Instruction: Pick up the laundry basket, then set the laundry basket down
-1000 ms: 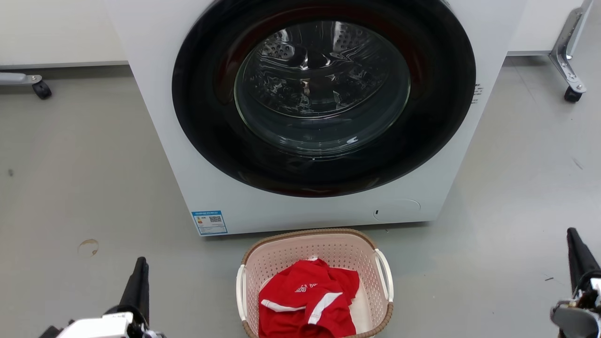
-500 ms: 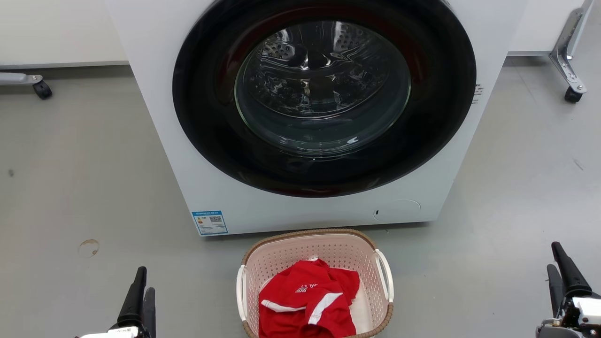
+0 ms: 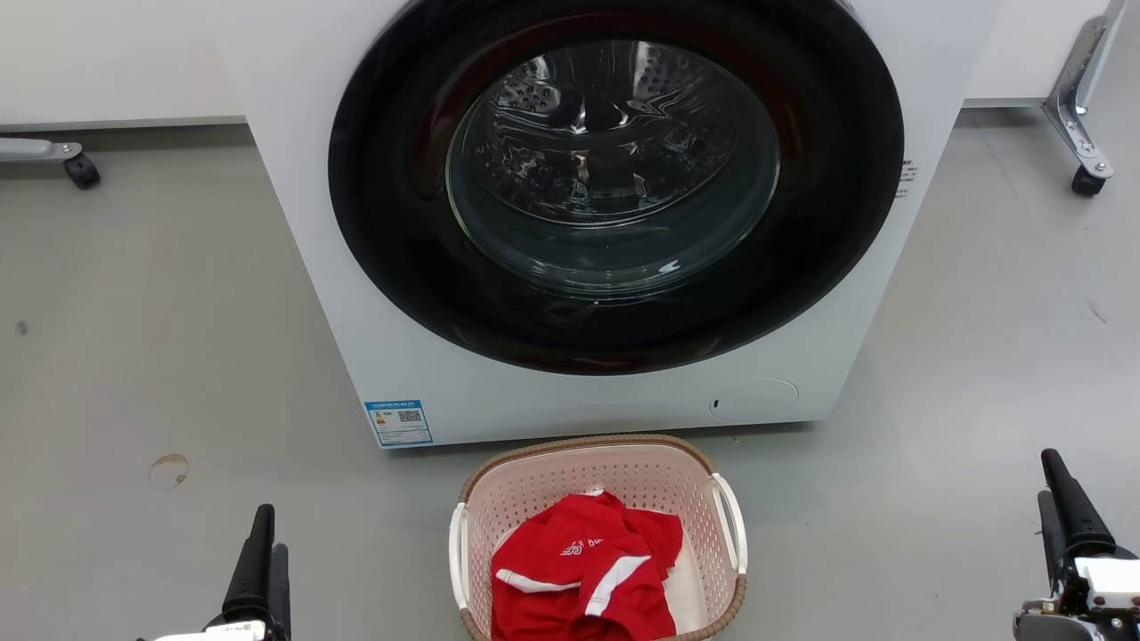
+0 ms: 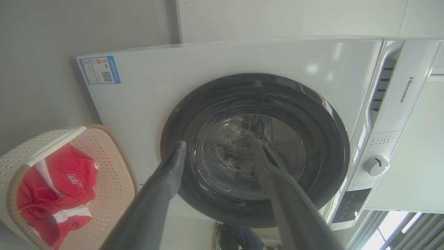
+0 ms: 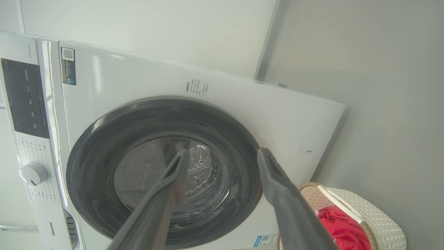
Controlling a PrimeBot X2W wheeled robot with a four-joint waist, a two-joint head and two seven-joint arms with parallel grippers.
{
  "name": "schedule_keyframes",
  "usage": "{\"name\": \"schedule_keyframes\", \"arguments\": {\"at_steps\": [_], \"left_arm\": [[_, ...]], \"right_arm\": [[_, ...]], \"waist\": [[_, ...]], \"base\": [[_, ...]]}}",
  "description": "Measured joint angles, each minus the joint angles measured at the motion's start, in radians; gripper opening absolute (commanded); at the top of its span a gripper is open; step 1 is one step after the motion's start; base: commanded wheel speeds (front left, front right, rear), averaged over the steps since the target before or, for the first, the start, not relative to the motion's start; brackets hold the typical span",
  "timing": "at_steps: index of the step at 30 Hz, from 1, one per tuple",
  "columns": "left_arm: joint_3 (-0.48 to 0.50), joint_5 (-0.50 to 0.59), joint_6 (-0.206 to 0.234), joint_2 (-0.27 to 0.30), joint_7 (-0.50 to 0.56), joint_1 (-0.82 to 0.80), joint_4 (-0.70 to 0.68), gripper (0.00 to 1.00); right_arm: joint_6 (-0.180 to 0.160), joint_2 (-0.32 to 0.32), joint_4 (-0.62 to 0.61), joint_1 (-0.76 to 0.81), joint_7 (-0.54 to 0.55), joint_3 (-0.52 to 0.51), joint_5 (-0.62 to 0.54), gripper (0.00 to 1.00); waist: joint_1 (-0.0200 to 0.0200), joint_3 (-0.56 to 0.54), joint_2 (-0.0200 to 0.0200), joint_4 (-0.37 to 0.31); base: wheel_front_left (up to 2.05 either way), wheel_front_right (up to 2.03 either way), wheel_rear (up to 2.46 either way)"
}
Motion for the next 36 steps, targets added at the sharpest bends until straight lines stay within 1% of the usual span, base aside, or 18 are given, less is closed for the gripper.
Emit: {"name": "schedule_keyframes", "arguments": {"at_steps": [6, 14, 27, 32, 36], "left_arm": [[0.0, 0.061, 0.007, 0.001, -0.016, 0.001, -0.014, 1.0], [0.0, 0.18, 0.03, 0.001, -0.038, 0.02, -0.038, 1.0], [-0.024, 0.453, 0.081, 0.013, -0.076, 0.035, -0.066, 1.0], [-0.049, 0.557, 0.098, 0.037, -0.091, 0.037, -0.07, 1.0], [-0.065, 0.62, 0.115, 0.042, -0.1, 0.037, -0.07, 1.0]], "right_arm": [[0.0, -0.004, -0.004, -0.001, -0.021, 0.018, -0.054, 1.0], [0.0, -0.007, 0.003, -0.003, -0.049, 0.027, -0.184, 1.0], [0.0, -0.007, 0.027, -0.021, -0.09, 0.014, -0.494, 1.0], [0.0, -0.008, 0.028, -0.023, -0.105, 0.013, -0.611, 1.0], [0.0, -0.008, 0.031, -0.029, -0.115, 0.01, -0.689, 1.0]], "waist": [[-0.0001, -0.001, 0.0, 0.0], [-0.0001, -0.002, 0.0, 0.0], [-0.0001, -0.003, 0.0, 0.003], [-0.0001, -0.004, 0.0, 0.004], [-0.0002, -0.005, 0.0, 0.005]], "base": [[0.0, 0.0, 0.0], [0.0, 0.0, 0.0], [0.0, 0.0, 0.0], [0.0, 0.0, 0.0], [0.0, 0.0, 0.0]]}}
